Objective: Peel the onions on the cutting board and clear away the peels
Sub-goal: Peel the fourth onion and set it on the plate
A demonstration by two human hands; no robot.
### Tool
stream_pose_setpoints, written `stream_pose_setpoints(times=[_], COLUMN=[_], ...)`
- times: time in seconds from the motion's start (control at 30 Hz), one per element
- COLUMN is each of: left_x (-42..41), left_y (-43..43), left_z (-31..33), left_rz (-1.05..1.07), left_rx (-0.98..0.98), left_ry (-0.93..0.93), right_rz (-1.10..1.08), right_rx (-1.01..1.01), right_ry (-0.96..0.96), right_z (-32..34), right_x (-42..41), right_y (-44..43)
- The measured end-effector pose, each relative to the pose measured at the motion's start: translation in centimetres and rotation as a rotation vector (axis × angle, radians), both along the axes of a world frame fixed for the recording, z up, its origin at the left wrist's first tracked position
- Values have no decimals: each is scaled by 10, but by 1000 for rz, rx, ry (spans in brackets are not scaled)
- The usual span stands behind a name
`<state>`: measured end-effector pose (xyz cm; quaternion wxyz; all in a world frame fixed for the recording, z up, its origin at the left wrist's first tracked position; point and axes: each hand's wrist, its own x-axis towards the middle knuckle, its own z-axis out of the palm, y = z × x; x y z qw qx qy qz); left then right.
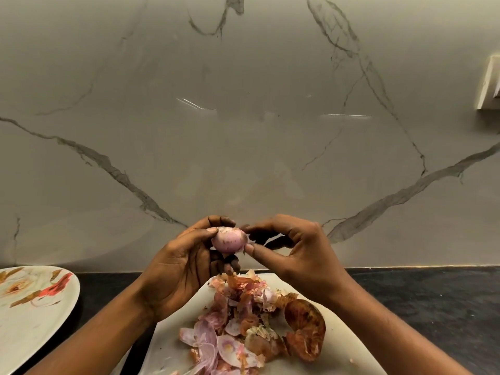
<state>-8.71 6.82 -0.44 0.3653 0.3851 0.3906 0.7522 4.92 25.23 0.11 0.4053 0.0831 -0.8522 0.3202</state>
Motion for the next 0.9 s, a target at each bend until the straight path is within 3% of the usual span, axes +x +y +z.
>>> stream_pose_setpoints(times=[0.33,0.73,0.9], left_x=[1,-1,-2], left_y=[0,-2,0], left_z=[-2,-2,-3], left_rz=[34,-11,22], left_rx=[-59,-57,-68], left_ry=[116,75,158], right_rz=[29,-25,20], right_rx=[58,31,106], right_ry=[19,50,32], right_z=[-1,2,0], right_x=[0,0,1], right_y=[3,3,1])
